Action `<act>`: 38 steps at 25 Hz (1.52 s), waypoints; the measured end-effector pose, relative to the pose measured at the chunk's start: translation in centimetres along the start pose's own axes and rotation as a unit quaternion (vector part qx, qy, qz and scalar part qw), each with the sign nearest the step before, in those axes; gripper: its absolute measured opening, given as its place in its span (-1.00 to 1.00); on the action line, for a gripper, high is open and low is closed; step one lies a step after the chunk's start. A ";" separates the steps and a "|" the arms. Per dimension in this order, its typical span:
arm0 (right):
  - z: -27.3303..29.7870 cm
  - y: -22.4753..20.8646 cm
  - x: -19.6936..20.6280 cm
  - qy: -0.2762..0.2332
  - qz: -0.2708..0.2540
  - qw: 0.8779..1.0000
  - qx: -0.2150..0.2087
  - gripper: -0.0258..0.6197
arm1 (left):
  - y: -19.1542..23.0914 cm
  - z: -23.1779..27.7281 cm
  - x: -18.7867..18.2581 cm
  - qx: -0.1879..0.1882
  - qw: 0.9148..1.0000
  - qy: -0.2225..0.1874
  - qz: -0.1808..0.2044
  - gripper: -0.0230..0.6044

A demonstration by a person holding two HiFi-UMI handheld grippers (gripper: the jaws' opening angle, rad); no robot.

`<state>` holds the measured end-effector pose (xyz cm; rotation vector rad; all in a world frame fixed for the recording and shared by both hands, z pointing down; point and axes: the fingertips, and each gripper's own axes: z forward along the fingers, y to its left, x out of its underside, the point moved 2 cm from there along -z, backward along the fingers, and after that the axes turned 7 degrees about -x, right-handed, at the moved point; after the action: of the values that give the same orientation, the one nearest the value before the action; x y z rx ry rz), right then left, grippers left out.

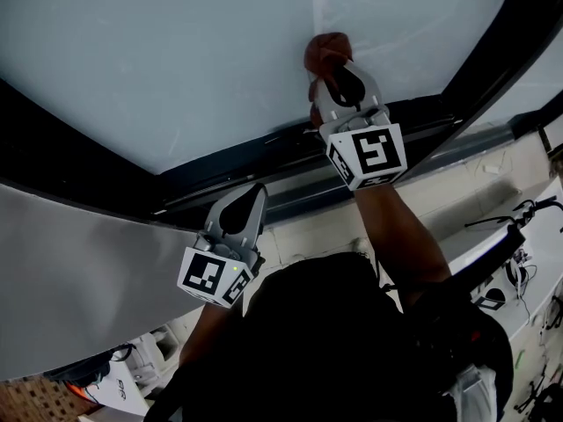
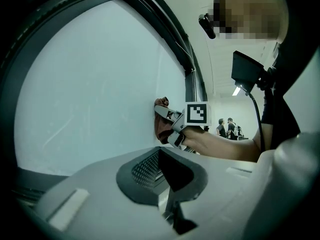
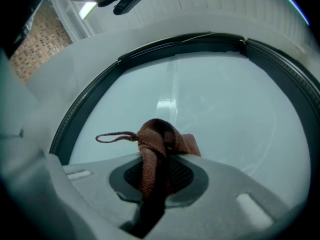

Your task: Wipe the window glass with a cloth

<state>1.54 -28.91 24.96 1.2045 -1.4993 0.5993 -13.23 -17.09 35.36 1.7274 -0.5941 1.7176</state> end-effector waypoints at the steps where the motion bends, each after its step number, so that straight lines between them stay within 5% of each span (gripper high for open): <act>1: 0.0 -0.1 0.0 0.005 -0.002 1.000 -0.016 -0.83 | -0.2 0.1 0.0 0.001 1.000 -0.002 -0.001 -0.87; 6: -0.5 -0.6 -0.2 0.021 0.004 0.997 -0.068 -0.82 | -1.6 0.9 0.2 0.007 1.000 -0.009 -0.007 -0.87; 11: -2.5 -2.3 -1.7 0.010 0.013 0.998 -0.068 -0.82 | -3.2 2.3 0.1 0.012 1.000 -0.011 -0.010 -0.87; 18: -7.6 -13.1 -4.9 -0.010 0.044 0.998 0.043 -0.82 | -7.0 7.3 -0.8 0.056 0.998 -0.008 0.000 -0.87; 26: -12.0 -28.0 -8.3 0.032 -0.056 0.979 0.195 -0.82 | -11.0 12.3 -1.2 0.091 0.996 -0.001 0.006 -0.87; 38: -10.9 -32.7 -8.8 0.035 -0.072 0.971 0.227 -0.82 | -14.0 16.4 -2.2 0.103 0.995 -0.004 0.007 -0.87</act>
<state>34.95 -28.23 12.82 1.6069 -1.2364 0.9069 8.16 -19.01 32.30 1.8767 -0.4452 1.8362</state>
